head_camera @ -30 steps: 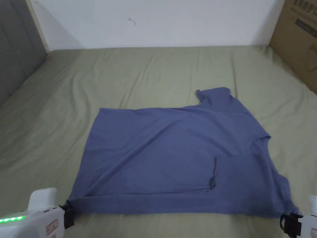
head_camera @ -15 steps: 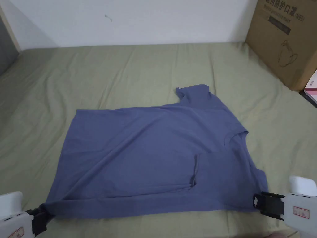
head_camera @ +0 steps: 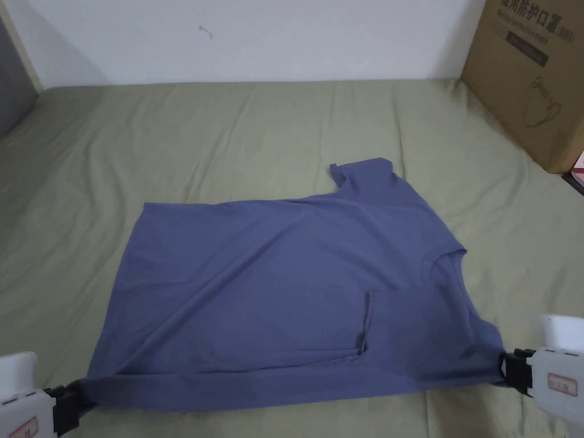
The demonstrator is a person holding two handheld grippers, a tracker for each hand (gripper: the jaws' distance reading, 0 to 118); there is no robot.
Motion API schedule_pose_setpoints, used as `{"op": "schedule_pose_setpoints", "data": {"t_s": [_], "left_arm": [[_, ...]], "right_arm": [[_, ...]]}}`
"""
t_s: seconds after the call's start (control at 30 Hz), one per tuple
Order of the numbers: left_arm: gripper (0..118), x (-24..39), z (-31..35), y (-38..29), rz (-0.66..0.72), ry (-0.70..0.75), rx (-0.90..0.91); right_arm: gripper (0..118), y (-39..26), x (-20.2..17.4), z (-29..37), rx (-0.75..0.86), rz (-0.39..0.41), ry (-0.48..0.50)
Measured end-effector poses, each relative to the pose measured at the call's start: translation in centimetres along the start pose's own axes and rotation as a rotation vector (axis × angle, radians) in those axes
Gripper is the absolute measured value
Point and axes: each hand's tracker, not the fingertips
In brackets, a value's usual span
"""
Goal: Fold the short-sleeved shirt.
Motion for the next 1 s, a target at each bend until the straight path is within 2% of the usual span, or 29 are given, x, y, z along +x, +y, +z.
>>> {"op": "schedule_pose_setpoints", "data": {"t_s": [0.27, 0.43, 0.47, 0.5, 0.53, 0.57, 0.6, 0.63, 0.73, 0.77, 0.8, 0.83, 0.9, 0.93, 0.97, 1.0], "left_arm": [[3, -0.5, -2.1, 8.1, -0.006, 0.017, 0.036], [3, 1.0, -6.7, 13.1, -0.063, 0.041, 0.021], [12, 1.2, -7.6, 13.6, -0.069, 0.041, 0.008], [30, 1.5, -8.4, 13.9, -0.081, 0.038, -0.013], [56, 1.8, -9.0, 14.0, -0.086, 0.063, -0.030], [90, 1.8, -9.2, 13.9, -0.117, 0.090, -0.040], [103, 1.9, -9.4, 13.8, -0.122, 0.088, -0.040], [105, 1.9, -9.0, 13.5, -0.108, 0.085, -0.033], [103, 1.6, -7.3, 12.4, -0.072, 0.039, -0.024], [95, 1.6, -6.8, 12.0, -0.067, 0.034, -0.028], [74, 1.2, -6.2, 11.4, -0.058, 0.030, -0.025], [63, 1.1, -5.5, 10.8, -0.038, 0.019, -0.012], [41, 1.1, -4.2, 9.5, -0.008, -0.016, -0.002], [7, 0.9, -4.1, 8.6, 0.001, -0.028, -0.014], [1, 0.9, -3.7, 7.9, 0.016, -0.042, -0.010], [1, 1.0, -3.5, 7.0, 0.024, -0.049, -0.014]], "right_arm": [[0, 8.7, -0.3, -2.9, 0.073, -0.035, 0.024], [0, 12.6, -0.9, -8.6, 0.008, -0.031, -0.014], [1, 12.7, -1.0, -9.6, -0.003, -0.040, -0.010], [7, 12.7, -1.0, -10.5, -0.032, -0.067, -0.006], [19, 12.8, -1.0, -10.9, -0.062, -0.124, 0.008], [46, 12.6, -0.9, -11.0, -0.060, -0.138, 0.020], [63, 12.2, -0.9, -10.8, -0.038, -0.127, 0.013], [66, 12.0, -1.0, -10.5, -0.029, -0.121, -0.001], [66, 11.4, -1.2, -8.3, 0.003, -0.073, -0.005], [61, 11.1, -1.3, -7.4, 0.019, -0.054, 0.000], [49, 10.8, -1.5, -6.5, 0.039, -0.044, 0.006], [49, 10.4, -1.5, -5.5, 0.069, -0.032, 0.027], [37, 9.5, -2.1, -4.0, 0.073, -0.025, 0.033], [13, 8.6, -2.4, -3.5, 0.090, -0.018, 0.035], [0, 7.8, -2.5, -3.1, 0.099, -0.024, 0.039], [0, 7.1, -2.7, -3.0, 0.090, -0.033, 0.065]]}}
